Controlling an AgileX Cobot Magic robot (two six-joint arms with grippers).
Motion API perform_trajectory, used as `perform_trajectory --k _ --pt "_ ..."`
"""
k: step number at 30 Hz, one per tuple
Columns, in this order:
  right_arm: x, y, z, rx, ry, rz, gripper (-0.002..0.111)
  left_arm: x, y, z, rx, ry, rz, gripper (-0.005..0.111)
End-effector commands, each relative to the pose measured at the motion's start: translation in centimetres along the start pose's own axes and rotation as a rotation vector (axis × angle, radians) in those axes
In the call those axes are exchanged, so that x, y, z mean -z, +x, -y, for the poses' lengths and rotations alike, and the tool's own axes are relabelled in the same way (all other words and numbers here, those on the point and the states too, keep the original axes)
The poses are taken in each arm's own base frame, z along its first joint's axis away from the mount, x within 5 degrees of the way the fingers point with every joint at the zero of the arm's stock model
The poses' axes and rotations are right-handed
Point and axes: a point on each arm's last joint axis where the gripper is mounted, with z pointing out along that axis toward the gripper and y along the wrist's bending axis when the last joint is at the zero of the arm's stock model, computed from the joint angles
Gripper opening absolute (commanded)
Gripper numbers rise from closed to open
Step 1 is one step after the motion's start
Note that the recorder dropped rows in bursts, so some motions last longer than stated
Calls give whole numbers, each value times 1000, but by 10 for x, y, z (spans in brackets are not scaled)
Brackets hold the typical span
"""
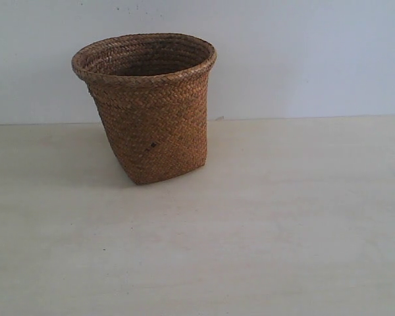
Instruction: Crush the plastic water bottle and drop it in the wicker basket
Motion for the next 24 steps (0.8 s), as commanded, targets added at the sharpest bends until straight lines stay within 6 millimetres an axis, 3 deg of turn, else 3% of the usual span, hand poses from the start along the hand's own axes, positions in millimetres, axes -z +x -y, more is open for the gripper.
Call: perform_trajectory --k 1,12,18,24 --pt "0 0 0 8 3 5 0 2 8 -2 47 0 20 4" --pt "0 0 0 8 3 5 0 8 29 -10 64 -96 -185 4" --pt "0 0 0 8 3 5 0 8 29 -10 27 -92 -185 4" --pt "0 0 0 8 3 5 0 7 24 -8 -144 -62 -137 4"
